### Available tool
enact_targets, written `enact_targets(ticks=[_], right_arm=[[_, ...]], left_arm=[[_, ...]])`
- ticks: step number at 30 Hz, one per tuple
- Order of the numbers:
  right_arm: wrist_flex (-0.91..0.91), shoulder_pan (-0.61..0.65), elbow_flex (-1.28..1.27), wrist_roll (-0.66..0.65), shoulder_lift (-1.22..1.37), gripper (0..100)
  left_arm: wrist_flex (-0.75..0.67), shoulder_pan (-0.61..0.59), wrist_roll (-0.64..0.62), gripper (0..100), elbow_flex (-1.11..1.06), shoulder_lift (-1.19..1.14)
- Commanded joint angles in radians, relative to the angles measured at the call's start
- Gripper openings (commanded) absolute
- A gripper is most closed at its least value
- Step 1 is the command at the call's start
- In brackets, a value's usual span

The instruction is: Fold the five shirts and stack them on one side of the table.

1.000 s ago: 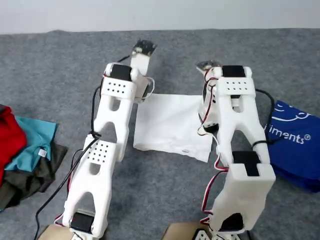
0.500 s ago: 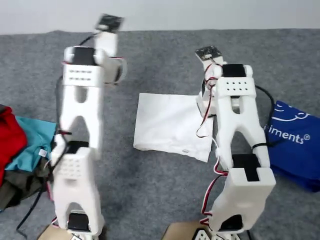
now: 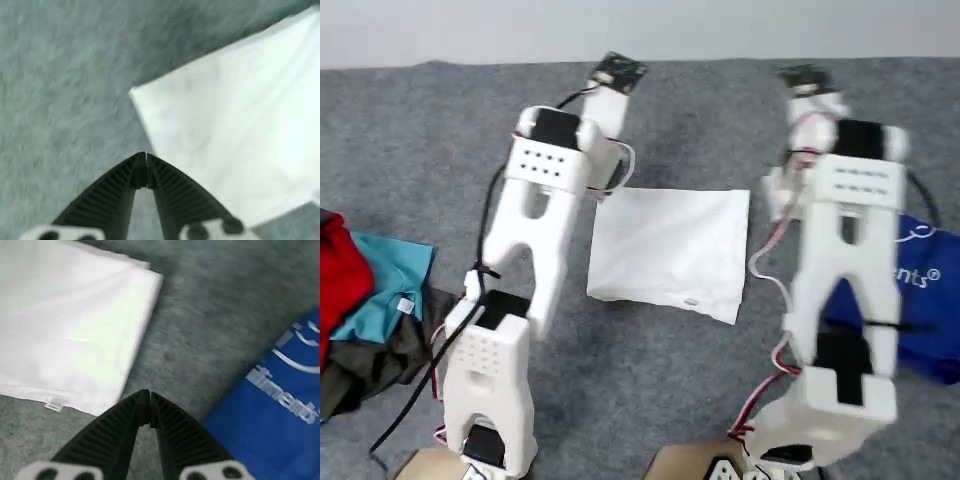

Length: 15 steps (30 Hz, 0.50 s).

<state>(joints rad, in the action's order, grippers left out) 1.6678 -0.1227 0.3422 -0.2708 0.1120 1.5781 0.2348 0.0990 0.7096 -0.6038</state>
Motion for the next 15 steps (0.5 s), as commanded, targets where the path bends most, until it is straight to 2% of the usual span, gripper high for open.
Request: enact_targets(ticks=[1, 8, 15], right_arm=[[0.054, -0.145, 0.054, -0.012, -0.119, 0.9], [0.124, -0.351, 0.025, -0.014, -0.186, 0.9], [0.124, -0.381, 0.003, -0.069, -0.232, 0.9]], left_arm=[[-0.064, 0.043, 0.002, 0, 0.051, -0.061], [-0.035, 0.094, 0.006, 0, 0.309, -0.331], [0.069, 0.087, 0.034, 0, 0.573, -0.56]])
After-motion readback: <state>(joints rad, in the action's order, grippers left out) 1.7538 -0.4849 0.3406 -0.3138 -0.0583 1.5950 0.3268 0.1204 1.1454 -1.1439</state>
